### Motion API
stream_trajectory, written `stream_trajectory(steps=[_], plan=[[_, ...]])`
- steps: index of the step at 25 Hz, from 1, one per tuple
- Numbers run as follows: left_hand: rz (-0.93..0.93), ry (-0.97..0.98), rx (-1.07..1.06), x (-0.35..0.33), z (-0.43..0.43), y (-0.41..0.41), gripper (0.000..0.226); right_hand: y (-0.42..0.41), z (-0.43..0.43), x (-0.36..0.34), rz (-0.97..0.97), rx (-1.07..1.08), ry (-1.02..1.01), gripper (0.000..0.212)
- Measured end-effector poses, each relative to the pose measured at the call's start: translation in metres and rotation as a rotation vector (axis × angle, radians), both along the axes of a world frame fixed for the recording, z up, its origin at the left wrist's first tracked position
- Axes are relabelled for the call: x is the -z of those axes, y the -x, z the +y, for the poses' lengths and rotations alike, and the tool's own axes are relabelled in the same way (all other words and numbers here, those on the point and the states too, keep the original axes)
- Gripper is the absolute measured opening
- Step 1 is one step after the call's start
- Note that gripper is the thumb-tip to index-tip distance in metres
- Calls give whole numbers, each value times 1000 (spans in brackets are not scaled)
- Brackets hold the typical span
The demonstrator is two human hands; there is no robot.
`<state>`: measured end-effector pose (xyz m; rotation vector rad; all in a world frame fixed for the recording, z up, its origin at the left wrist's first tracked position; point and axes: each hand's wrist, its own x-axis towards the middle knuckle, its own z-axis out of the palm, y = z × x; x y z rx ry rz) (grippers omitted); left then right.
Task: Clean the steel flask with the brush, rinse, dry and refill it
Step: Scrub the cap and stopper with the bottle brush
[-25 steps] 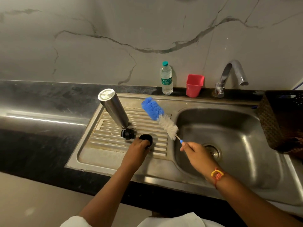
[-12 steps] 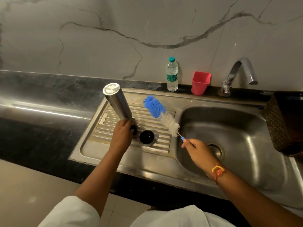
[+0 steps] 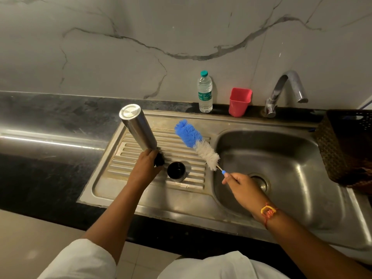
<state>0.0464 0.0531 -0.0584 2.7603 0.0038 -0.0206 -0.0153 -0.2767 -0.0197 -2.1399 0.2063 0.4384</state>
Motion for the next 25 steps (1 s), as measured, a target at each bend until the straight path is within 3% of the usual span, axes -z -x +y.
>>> stream_trajectory(steps=[4, 6, 9, 12, 16, 20, 22, 25], plan=[[-210, 328, -133, -25, -25, 4, 56, 3, 1, -11, -9, 13, -16, 35], [-175, 744, -284, -43, -46, 1, 48, 6, 1, -21, -29, 33, -45, 34], [24, 1542, -443, -63, -77, -14, 36, 10, 0, -42, -88, 62, -94, 30], [175, 1982, -539, -71, -94, -31, 44, 11, 0, -62, -158, 63, -109, 28], [221, 2100, -359, -82, -115, -46, 46, 8, -6, -70, -208, 52, -59, 28], [143, 2217, -428, -94, -126, -67, 51, 12, -20, -66, -203, 69, -57, 28], [107, 2202, -435, -96, -126, -74, 55, 17, -28, -64, -177, 54, -63, 28], [210, 2094, -313, -93, -135, -70, 59, 8, -30, -70, -193, 63, -68, 29]])
